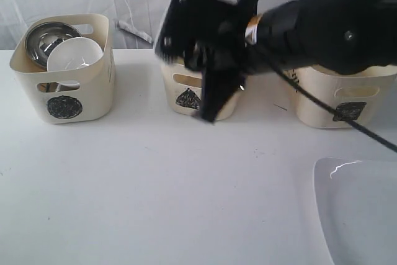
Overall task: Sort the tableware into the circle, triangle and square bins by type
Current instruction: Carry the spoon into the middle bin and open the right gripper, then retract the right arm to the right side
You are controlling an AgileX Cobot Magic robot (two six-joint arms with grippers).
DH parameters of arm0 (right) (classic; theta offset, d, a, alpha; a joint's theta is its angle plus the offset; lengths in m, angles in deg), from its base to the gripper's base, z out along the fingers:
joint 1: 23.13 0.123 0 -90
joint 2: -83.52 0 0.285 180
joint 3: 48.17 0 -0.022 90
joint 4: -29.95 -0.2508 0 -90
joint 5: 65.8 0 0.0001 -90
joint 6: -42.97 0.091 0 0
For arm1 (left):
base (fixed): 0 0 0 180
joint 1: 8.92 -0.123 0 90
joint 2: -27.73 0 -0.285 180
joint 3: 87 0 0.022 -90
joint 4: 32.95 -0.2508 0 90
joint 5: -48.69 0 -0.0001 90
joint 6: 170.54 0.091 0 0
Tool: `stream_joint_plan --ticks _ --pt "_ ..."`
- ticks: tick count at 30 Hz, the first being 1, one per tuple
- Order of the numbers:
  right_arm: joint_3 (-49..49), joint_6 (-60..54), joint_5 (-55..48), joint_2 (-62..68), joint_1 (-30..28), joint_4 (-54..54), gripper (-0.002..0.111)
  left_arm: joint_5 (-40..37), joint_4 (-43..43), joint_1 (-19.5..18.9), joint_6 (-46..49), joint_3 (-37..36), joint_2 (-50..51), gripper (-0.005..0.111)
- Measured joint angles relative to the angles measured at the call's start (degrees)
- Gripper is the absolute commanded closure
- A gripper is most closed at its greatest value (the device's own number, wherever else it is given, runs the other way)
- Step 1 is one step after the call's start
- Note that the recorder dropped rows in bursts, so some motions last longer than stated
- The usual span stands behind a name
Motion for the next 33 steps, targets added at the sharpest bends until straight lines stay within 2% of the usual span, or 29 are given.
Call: stream_joint_plan --ticks 6,12,14,23,25,30,33 --pt "0.45 28.26 27.61 2.50 -5.55 -0.15 0.108 0.00 0.00 0.00 0.00 0.00 0.00 0.107" --pt "0.45 41.84 50.32 12.72 -10.74 -4.23 0.108 0.00 0.00 0.00 0.00 0.00 0.00 0.107" --pt "0.59 44.46 54.72 15.97 -11.94 -5.56 0.108 0.00 0.00 0.00 0.00 0.00 0.00 0.107" --pt "6.30 49.13 60.13 29.24 -13.47 -4.17 0.107 0.00 0.00 0.00 0.00 0.00 0.00 0.107" --pt "8.54 49.27 60.92 31.08 -13.47 -3.54 0.100 0.00 0.00 0.00 0.00 0.00 0.00 0.107" --pt "11.54 49.37 61.41 33.98 -13.68 -5.10 0.073 0.00 0.00 0.00 0.00 0.00 0.00 0.107" --pt "11.63 49.37 60.94 34.38 -13.71 -6.24 0.069 0.00 0.00 0.00 0.00 0.00 0.00 0.107"
